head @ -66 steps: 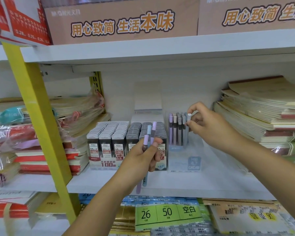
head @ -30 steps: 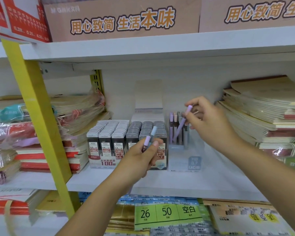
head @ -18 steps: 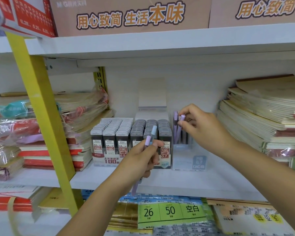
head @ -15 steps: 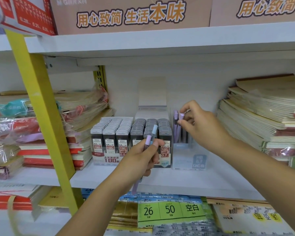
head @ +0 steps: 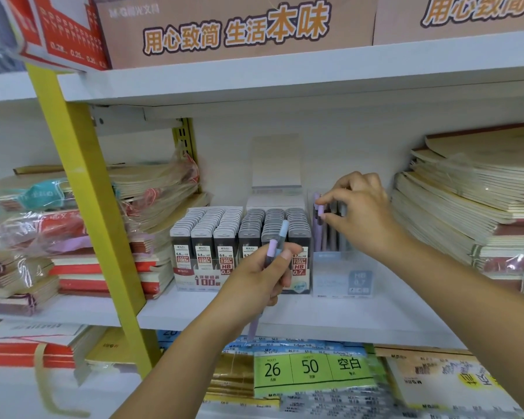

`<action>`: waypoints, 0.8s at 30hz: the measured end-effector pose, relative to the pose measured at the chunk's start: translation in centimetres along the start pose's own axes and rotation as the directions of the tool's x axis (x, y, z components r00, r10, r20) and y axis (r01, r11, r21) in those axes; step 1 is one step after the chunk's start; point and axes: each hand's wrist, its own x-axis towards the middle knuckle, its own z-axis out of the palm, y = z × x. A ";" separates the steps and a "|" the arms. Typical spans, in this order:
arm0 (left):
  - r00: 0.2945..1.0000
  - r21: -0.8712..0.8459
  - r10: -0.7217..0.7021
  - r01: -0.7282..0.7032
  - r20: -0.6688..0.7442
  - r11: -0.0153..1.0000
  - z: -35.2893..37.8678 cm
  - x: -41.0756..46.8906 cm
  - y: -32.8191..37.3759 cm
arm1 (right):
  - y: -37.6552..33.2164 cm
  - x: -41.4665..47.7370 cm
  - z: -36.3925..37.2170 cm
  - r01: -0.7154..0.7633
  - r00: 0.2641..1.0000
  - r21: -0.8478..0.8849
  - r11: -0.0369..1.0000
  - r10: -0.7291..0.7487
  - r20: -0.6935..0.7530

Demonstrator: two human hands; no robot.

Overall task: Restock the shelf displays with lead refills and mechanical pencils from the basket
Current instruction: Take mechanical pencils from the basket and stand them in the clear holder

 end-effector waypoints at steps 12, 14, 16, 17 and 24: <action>0.988 0.009 0.036 -0.038 0.153 0.999 2.6 0.1 0.9 | -4.3 -5.0 -2.7 -0.217 0.966 0.780 0.586 0.016 0.257; 0.989 0.063 0.042 -0.051 0.143 0.997 2.7 0.1 0.9 | -3.9 -4.9 -3.2 -0.203 0.976 0.815 0.542 0.044 0.214; 0.990 0.049 0.032 -0.039 0.138 0.998 2.5 0.3 1.0 | -3.0 -4.3 -4.0 -0.172 0.984 0.840 0.514 0.134 0.119; 0.991 0.044 0.019 -0.025 0.132 0.999 2.4 0.4 1.1 | -2.3 -3.8 -4.6 -0.153 0.978 0.860 0.486 0.199 0.061; 0.998 0.121 0.013 -0.019 0.054 0.992 2.2 0.9 0.9 | 1.2 -1.7 -5.5 -0.054 0.971 0.604 0.795 0.182 -0.154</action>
